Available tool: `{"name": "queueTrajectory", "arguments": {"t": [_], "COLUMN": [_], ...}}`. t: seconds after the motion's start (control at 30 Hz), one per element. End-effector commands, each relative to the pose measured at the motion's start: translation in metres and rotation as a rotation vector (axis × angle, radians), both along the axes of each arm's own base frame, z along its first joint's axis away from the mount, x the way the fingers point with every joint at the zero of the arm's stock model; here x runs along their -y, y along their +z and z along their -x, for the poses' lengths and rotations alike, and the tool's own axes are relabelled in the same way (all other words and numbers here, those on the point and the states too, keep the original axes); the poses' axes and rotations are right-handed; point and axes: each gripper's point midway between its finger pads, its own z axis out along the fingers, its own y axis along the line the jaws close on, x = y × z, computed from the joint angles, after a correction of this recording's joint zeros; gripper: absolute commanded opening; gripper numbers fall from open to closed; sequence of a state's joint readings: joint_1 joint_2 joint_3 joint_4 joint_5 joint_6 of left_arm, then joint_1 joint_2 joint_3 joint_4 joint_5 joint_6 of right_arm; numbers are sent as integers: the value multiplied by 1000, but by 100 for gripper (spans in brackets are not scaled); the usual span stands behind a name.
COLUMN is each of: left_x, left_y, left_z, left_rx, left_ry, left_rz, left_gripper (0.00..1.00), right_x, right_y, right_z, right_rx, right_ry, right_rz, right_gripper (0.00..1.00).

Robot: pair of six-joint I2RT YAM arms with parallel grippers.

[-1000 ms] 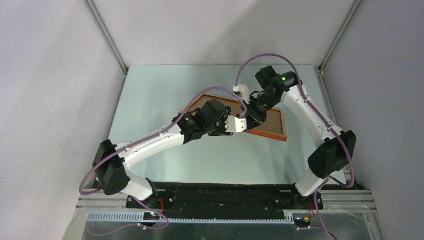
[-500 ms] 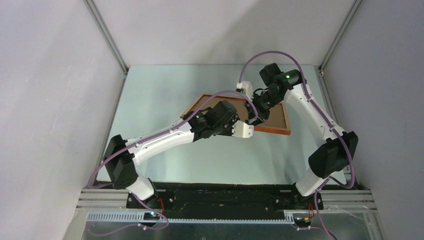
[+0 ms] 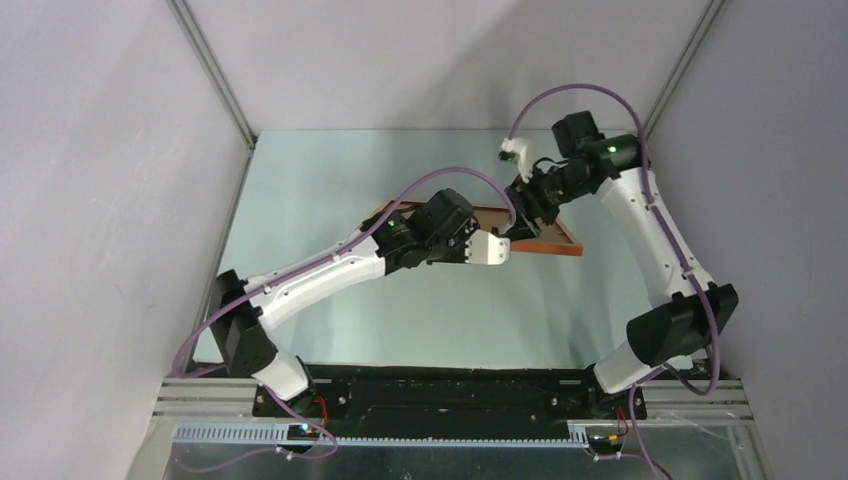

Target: Put the photo into the frame

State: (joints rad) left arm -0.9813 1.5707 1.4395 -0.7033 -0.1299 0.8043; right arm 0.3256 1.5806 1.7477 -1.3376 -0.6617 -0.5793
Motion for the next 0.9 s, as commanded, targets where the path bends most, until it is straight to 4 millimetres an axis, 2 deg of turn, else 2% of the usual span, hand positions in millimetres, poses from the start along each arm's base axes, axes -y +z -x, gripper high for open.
{"name": "queueTrajectory", "arguments": {"t": [0.0, 0.2, 0.47, 0.5, 0.53, 0.63, 0.87], "left_x": [6, 9, 18, 17, 19, 15, 0], "left_y": [73, 92, 110, 115, 118, 130, 130], "left_z": [-1, 8, 7, 2, 3, -10, -46], "left_rx": [52, -15, -205, -231, -264, -330, -427], "left_ry": [59, 82, 192, 229, 224, 287, 430], "left_rz": [206, 255, 384, 418, 441, 516, 611], "left_gripper": [0, 0, 0, 0, 0, 0, 0], "right_x": [17, 47, 79, 87, 88, 92, 98], "right_y": [56, 87, 106, 108, 107, 105, 98], "right_z": [-16, -33, -45, -47, -47, -47, -49], "right_rx": [175, 276, 275, 274, 264, 243, 210], "right_ry": [-129, -301, -503, -533, -533, -549, -577], "right_rz": [-85, -127, -204, -215, -229, -250, -273], "right_gripper": [68, 71, 71, 71, 71, 71, 71]}}
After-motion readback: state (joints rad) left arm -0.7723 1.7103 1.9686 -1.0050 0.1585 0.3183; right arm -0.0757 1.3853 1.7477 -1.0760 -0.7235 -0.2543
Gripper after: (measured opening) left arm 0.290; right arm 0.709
